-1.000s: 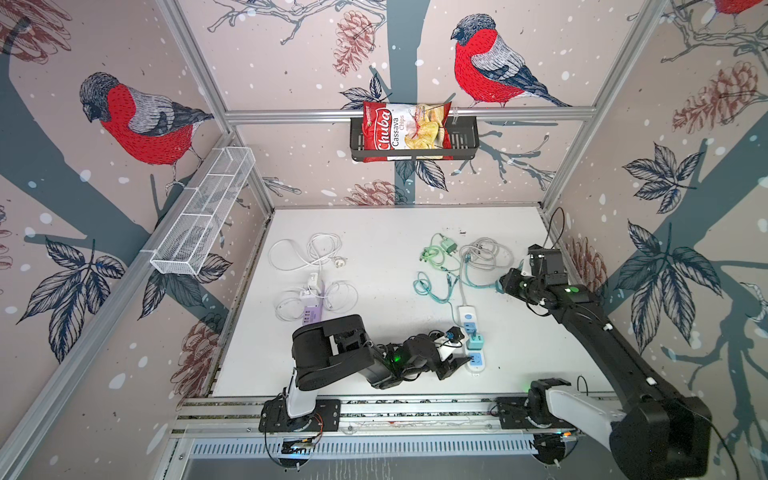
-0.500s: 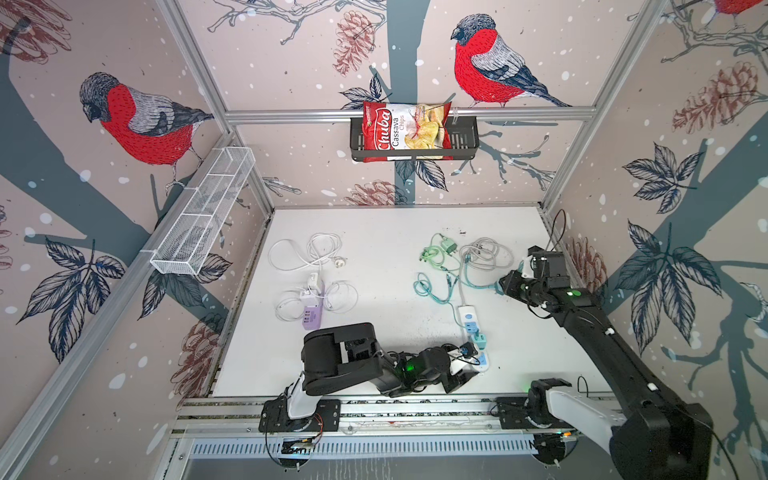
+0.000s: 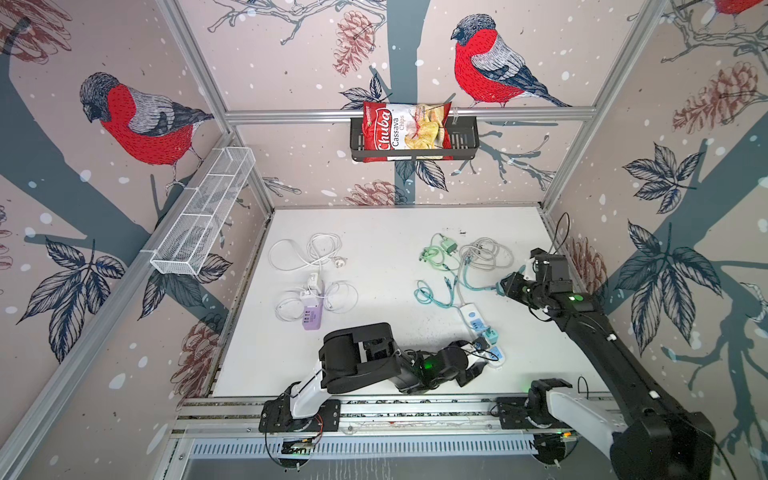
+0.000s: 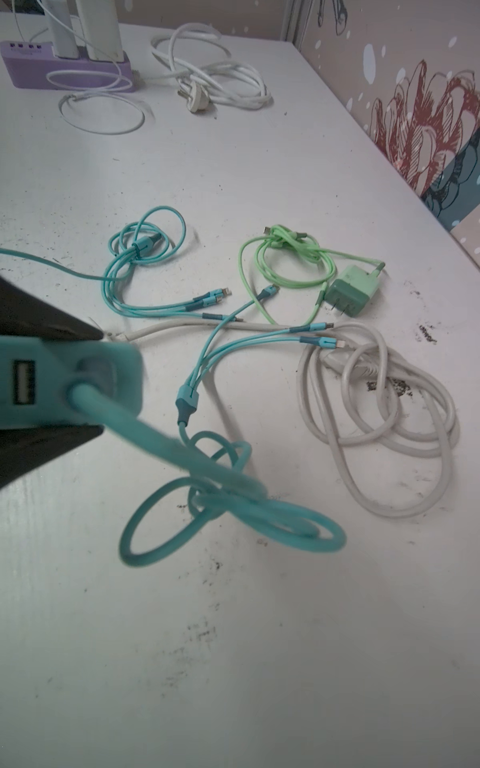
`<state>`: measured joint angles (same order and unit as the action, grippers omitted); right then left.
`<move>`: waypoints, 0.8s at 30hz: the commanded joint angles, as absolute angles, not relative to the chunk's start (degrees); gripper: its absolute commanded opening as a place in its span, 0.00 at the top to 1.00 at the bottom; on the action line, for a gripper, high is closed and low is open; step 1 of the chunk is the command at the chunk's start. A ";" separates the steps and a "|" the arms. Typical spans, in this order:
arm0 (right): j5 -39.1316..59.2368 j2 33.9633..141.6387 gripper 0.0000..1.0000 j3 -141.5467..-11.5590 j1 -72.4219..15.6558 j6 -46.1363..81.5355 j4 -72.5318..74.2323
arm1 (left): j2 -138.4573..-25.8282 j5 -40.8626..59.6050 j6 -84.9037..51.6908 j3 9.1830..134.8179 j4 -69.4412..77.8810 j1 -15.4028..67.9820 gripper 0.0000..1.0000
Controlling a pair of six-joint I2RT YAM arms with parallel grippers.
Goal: Insert the plug
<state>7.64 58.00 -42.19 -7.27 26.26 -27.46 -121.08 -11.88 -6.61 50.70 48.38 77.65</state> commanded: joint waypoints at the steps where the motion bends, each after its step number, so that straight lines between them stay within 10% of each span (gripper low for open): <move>1: 3.71 57.23 0.77 -40.11 -7.73 30.06 -27.33 | -122.55 -16.58 -11.00 52.17 41.20 76.44 0.46; 24: 10.54 64.84 0.78 -29.09 -12.15 35.33 -18.23 | -126.10 -11.84 -14.08 55.10 44.03 64.92 0.47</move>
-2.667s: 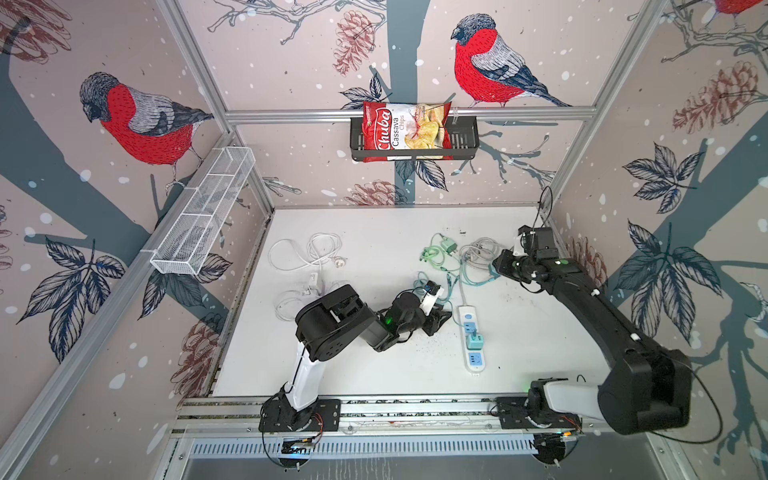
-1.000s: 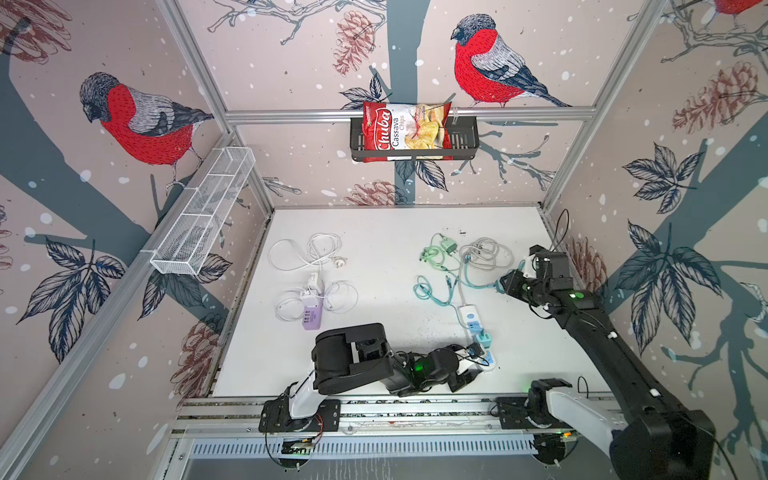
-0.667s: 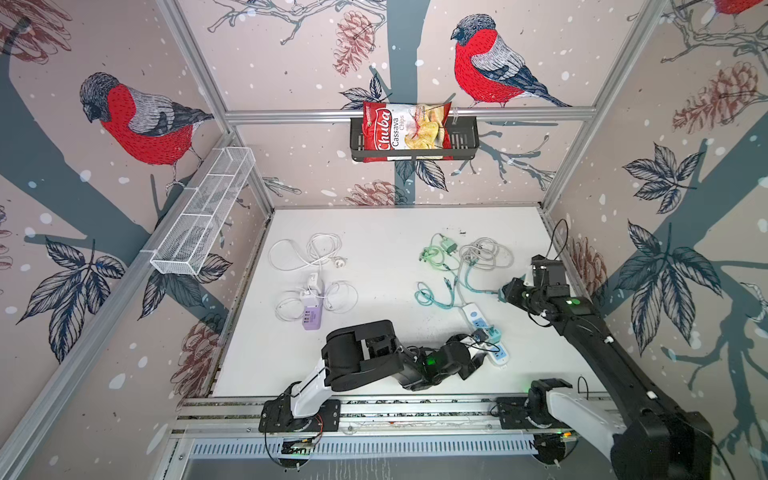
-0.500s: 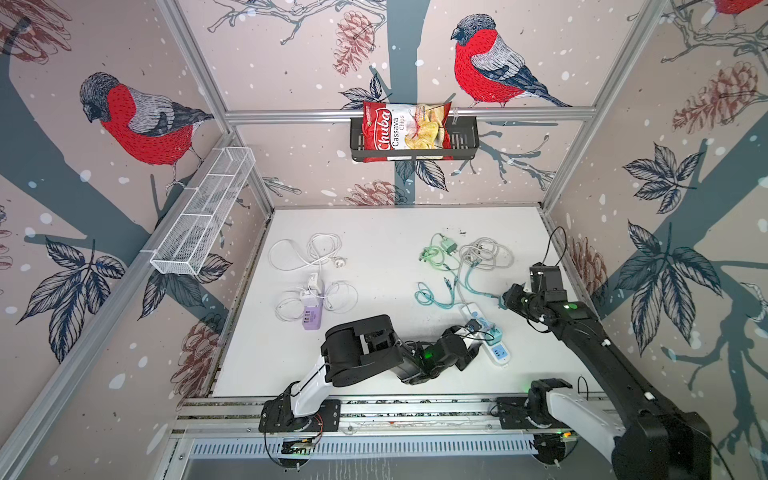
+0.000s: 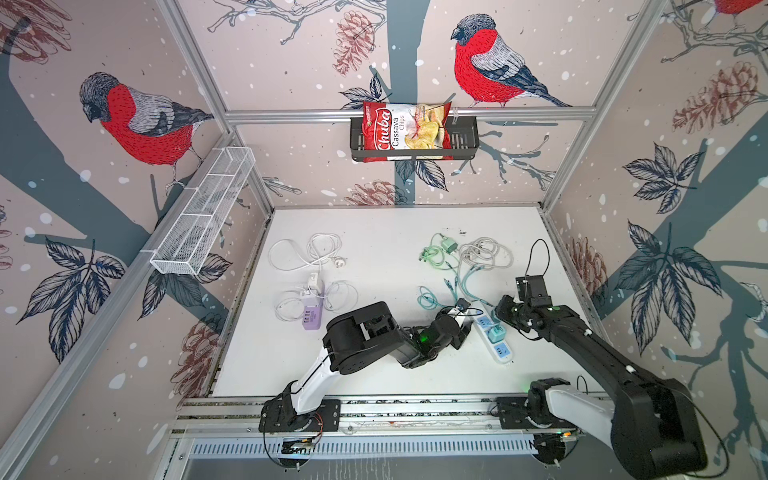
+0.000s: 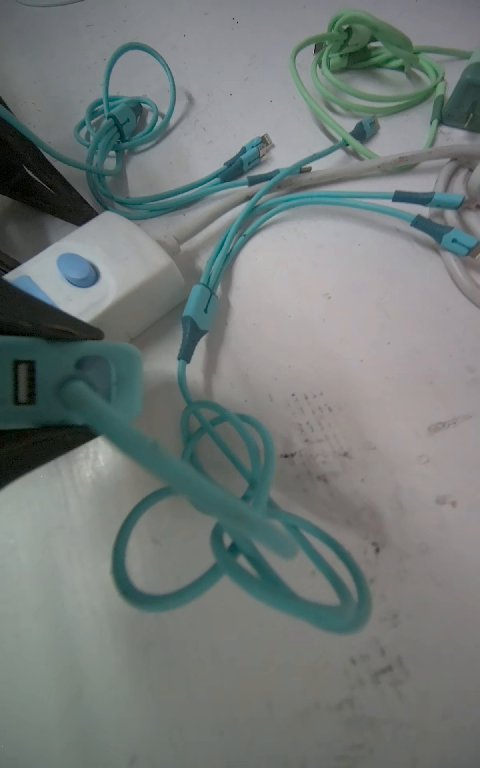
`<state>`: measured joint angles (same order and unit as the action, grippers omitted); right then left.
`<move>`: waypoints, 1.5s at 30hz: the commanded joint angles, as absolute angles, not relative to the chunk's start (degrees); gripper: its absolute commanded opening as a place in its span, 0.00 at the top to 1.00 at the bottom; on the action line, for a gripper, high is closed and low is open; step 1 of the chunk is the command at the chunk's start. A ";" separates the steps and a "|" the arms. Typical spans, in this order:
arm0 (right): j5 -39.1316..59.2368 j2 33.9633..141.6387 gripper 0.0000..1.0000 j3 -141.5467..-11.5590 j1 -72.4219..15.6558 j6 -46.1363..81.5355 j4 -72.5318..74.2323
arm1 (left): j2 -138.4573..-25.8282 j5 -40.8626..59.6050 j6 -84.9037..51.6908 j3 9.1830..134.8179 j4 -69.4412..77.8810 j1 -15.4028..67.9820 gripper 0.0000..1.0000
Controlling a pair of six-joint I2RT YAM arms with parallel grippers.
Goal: Insert the plug
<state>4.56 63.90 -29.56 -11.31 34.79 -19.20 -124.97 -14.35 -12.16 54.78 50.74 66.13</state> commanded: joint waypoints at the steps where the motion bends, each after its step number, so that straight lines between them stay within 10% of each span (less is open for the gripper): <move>1: 11.15 65.28 0.78 -29.09 -12.46 35.52 -17.75 | -126.21 -11.44 -14.31 55.20 44.15 64.33 0.47; 31: 18.29 106.20 0.81 -60.84 -25.05 33.06 -7.26 | -125.60 -14.32 -14.51 52.09 46.42 55.26 0.48; 45: 5.36 90.92 0.82 -54.63 -19.27 28.81 -13.34 | -122.46 -14.61 -11.92 50.61 46.63 53.57 0.49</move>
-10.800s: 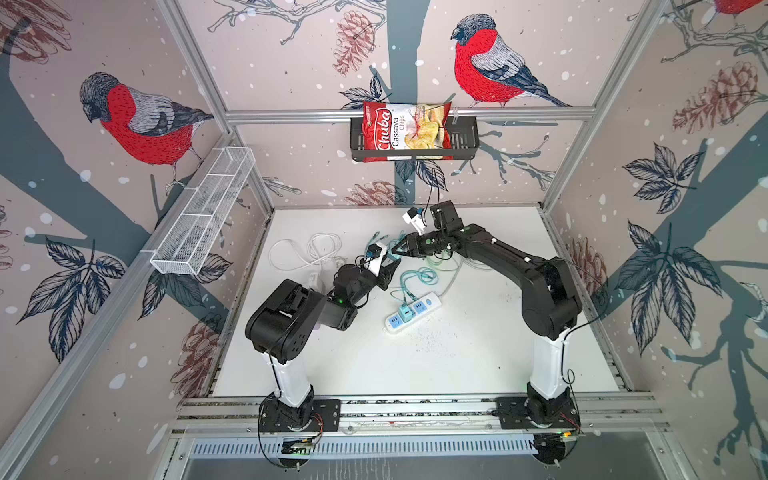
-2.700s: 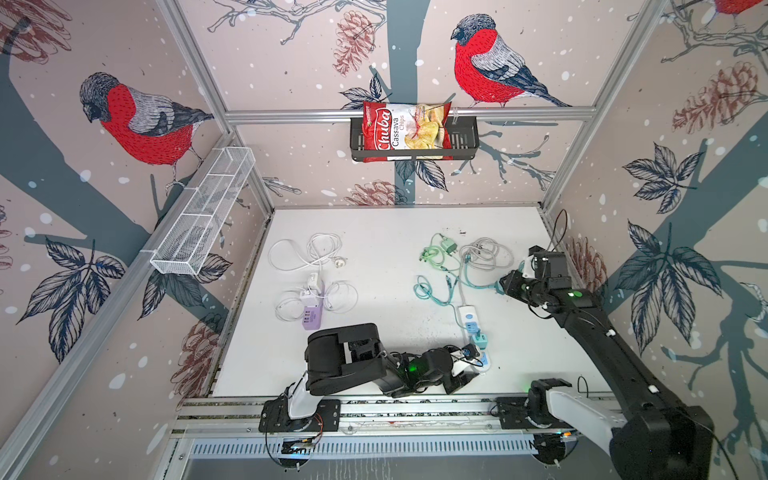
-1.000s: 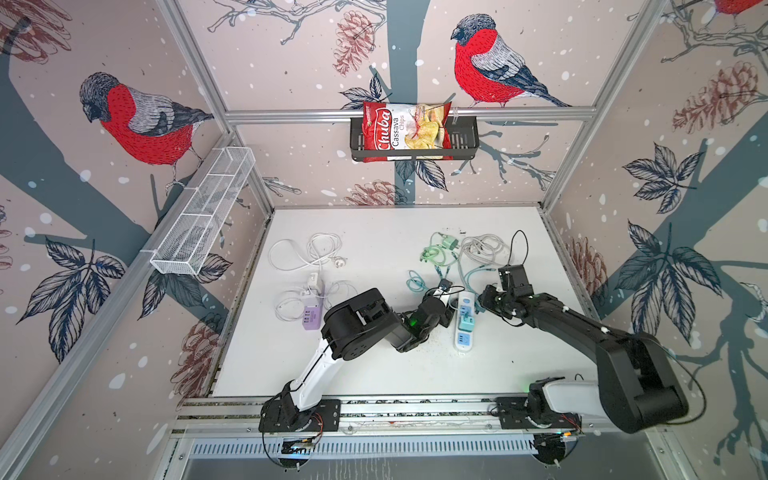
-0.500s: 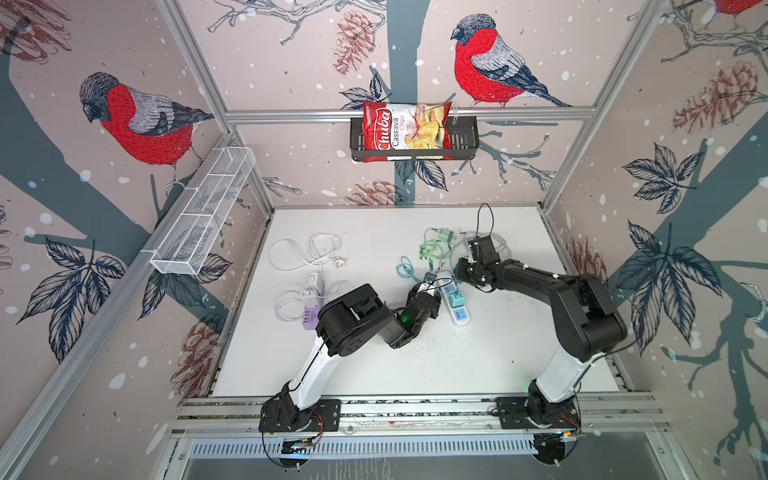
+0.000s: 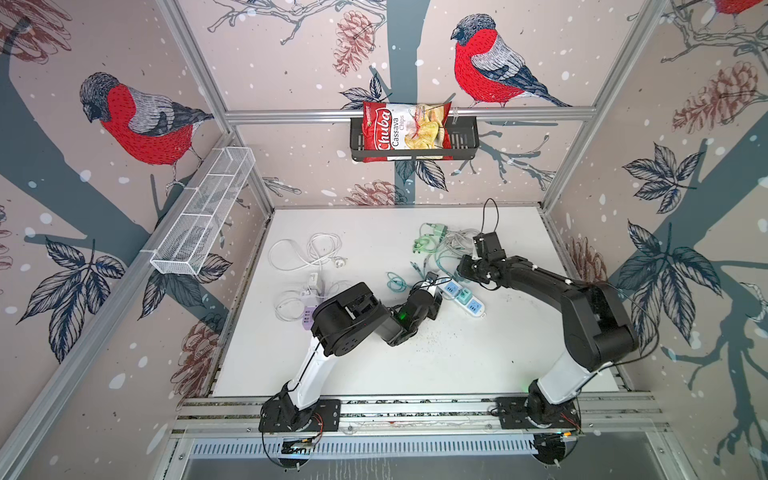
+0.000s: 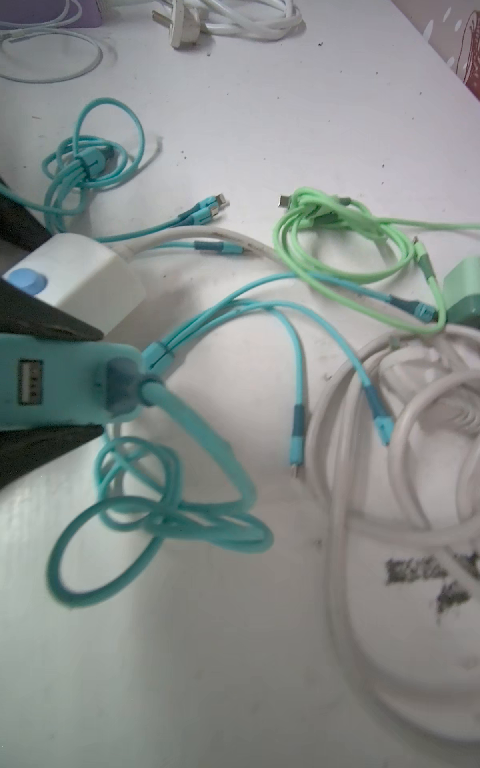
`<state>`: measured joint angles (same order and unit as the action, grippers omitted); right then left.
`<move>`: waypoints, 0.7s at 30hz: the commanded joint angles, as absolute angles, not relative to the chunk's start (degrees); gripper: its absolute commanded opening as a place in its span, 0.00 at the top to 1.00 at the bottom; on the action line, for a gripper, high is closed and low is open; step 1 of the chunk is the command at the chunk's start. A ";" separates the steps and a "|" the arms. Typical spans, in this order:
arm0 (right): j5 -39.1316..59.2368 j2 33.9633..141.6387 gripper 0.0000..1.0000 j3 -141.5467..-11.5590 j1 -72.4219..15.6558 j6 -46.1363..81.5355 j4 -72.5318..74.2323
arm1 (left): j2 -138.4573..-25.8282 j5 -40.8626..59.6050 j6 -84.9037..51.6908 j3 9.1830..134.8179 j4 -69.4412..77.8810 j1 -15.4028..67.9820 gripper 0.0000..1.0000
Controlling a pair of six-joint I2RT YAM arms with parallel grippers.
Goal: Insert the plug
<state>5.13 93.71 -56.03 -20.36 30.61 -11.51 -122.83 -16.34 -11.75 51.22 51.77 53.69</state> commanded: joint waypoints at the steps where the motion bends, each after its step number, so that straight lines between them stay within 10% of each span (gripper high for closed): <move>1: 5.41 89.25 0.81 -53.71 -18.53 28.43 -13.03 | -122.10 -15.01 -11.87 50.39 46.28 53.55 0.49; 21: 4.62 67.74 0.81 -38.08 -13.81 24.05 -15.18 | -115.72 -13.96 -10.98 47.63 41.75 52.34 0.49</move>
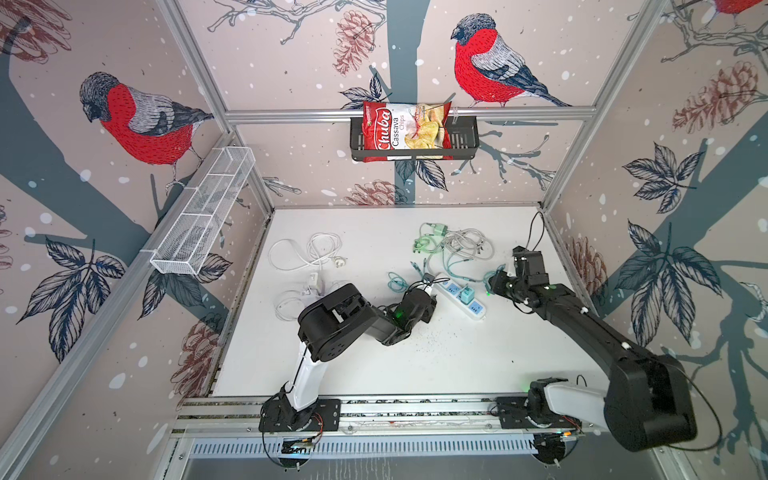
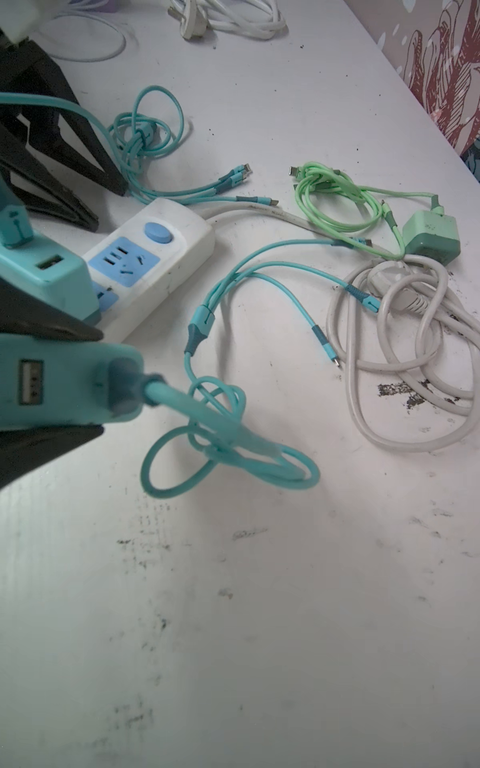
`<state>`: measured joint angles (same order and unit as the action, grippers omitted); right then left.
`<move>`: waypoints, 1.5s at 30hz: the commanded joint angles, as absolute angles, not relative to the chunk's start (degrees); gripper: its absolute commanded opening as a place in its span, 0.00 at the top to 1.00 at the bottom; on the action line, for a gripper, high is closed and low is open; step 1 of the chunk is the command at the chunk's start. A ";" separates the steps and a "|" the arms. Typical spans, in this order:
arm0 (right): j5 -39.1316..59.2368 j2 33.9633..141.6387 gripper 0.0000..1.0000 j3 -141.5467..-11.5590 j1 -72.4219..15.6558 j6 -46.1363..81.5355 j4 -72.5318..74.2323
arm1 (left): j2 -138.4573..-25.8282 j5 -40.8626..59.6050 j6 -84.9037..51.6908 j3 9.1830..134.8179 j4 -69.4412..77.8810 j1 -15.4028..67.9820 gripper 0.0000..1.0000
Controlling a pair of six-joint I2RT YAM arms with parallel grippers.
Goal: Insert the plug
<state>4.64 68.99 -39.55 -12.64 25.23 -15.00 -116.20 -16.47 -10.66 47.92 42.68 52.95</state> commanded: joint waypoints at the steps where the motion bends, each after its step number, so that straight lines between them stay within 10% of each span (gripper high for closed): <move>1: 4.17 67.53 0.81 -37.35 -14.67 24.02 -15.10 | -115.96 -13.80 -11.16 47.73 41.99 52.08 0.49; 45: -5.68 60.87 0.82 -30.50 -32.04 24.72 -10.22 | -118.21 5.36 -18.94 51.78 37.62 45.24 0.56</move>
<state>-2.96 61.23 -30.41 -31.31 24.32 -11.18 -118.32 2.20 -16.43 52.73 41.06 44.95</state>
